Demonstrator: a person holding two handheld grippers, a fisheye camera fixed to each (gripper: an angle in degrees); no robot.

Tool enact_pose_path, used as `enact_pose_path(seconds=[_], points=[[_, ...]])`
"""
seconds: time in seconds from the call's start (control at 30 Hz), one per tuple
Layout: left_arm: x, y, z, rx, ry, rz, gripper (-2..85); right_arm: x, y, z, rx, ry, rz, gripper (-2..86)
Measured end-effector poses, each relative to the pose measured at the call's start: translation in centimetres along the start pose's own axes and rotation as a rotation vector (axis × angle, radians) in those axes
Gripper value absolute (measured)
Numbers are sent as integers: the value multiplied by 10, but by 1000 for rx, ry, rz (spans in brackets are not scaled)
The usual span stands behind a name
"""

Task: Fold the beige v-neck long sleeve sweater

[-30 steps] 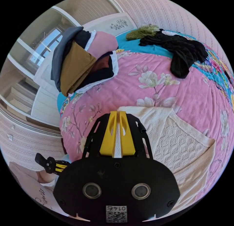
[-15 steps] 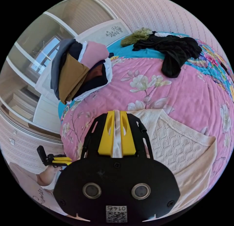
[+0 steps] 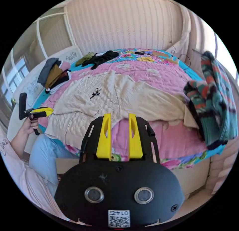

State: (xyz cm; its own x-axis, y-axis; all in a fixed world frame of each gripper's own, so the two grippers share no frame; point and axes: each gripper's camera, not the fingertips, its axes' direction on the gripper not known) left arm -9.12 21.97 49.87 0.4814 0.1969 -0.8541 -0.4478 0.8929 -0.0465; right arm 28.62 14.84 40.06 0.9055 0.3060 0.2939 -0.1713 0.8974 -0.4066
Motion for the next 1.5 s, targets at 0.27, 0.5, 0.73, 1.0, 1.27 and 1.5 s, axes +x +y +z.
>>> enact_pose_path(seconds=[0.27,0.5,0.73,1.0,1.27,1.5], points=[[97,-121,132,-99,61,220,65,95,62,-13,221,227,321,174],[156,-213,286,-238,150,260,64,170,113,-14,366,123,474,139],[166,-281,443,-371,189,41,72,211,145,-24,460,39,568,141],[137,-312,488,-439,276,-72,-4,214,145,-13,412,-3,484,145],[94,-315,390,-327,329,-13,-10,199,128,11,342,-305,308,82],[64,-294,330,-306,344,5,-10,177,125,12,296,-185,287,12]])
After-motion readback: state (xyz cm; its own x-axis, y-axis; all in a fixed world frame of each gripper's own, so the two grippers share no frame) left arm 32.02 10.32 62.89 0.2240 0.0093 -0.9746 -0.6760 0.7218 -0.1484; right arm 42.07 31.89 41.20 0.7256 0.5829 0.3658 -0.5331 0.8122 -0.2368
